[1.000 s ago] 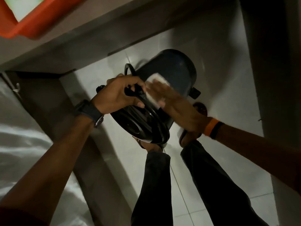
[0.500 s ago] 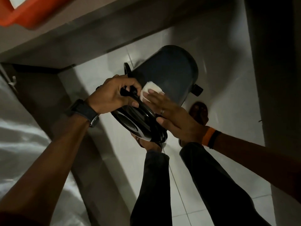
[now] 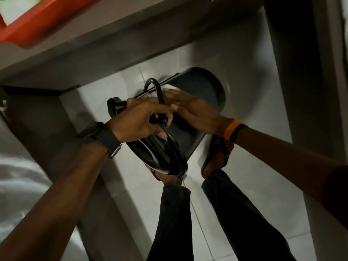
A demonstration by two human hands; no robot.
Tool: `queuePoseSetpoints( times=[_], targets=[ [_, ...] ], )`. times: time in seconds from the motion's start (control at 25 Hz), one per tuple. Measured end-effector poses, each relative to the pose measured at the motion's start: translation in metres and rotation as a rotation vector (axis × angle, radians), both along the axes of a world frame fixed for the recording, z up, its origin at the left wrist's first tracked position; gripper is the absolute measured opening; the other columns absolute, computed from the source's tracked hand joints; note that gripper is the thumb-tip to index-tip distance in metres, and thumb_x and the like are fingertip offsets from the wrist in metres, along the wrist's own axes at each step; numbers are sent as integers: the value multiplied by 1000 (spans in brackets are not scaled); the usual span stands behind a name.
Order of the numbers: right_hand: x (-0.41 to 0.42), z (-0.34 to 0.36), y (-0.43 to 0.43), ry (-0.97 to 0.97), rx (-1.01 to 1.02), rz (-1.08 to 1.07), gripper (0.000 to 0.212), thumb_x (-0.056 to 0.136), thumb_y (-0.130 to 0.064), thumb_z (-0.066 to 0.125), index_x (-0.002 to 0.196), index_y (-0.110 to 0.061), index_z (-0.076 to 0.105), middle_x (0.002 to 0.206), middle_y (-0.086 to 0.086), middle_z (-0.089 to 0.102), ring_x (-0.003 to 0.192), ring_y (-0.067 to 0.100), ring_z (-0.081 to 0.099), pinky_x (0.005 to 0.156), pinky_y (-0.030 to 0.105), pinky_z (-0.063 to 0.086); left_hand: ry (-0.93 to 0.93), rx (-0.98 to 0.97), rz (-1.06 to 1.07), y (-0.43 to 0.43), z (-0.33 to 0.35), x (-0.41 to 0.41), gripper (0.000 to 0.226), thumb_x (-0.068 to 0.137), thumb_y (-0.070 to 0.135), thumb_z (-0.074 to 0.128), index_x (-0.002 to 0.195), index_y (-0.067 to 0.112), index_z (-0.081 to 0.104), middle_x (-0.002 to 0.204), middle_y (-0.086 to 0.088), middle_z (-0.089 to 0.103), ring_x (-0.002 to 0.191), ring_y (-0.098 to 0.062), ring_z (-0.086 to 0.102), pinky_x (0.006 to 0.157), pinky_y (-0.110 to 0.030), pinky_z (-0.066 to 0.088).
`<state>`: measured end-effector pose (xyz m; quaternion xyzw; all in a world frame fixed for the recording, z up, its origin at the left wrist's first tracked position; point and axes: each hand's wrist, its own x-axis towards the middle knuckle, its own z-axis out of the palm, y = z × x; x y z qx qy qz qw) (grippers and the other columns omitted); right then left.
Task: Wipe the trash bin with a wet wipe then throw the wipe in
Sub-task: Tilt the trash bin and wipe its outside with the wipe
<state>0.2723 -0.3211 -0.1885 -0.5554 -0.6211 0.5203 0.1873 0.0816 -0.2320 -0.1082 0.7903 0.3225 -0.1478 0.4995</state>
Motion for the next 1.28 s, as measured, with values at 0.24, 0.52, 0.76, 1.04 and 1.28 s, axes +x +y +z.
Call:
queuePoseSetpoints(
  times=[0.24, 0.52, 0.76, 1.04, 1.28],
  targets=[
    [30, -11, -44, 288, -571, -821, 49, 108, -45, 33, 149, -22, 47, 157, 2, 47, 149, 19, 40, 128, 40, 26, -136, -166, 205, 0, -10, -3, 16, 79, 7, 79, 92, 10, 69, 83, 10, 63, 75, 7, 57, 80, -9, 42],
    [-3, -21, -57, 202, -301, -679, 46, 109, -42, 30, 152, -30, 39, 162, -6, 38, 152, 9, 31, 129, 41, 23, -142, 206, 666, 8, -40, -19, 41, 92, 35, 66, 129, 25, 54, 101, -2, 48, 96, -7, 52, 96, -25, 43],
    [21, -53, -9, -7, -528, -639, 51, 106, -50, 26, 134, -25, 61, 144, 12, 60, 134, 32, 55, 118, 45, 37, -551, 712, 172, -37, -40, 35, 34, 102, 27, 49, 108, 5, 74, 120, -18, 67, 123, -35, 58, 113, -59, 36],
    [9, 6, -84, 362, -362, -863, 43, 101, -59, 37, 119, -38, 69, 118, -15, 74, 117, 2, 66, 105, 27, 51, -393, 670, -29, -30, -29, 89, 33, 100, 27, 52, 80, 8, 69, 81, -11, 67, 85, -29, 62, 84, -43, 46],
    [56, -43, -34, 77, -593, -1018, 39, 110, -34, 29, 129, -11, 54, 136, 9, 56, 135, 33, 49, 119, 49, 35, -185, 465, 235, 1, -31, 92, 38, 87, 41, 62, 62, 16, 51, 64, 6, 51, 70, -14, 49, 73, -40, 49]
  ],
)
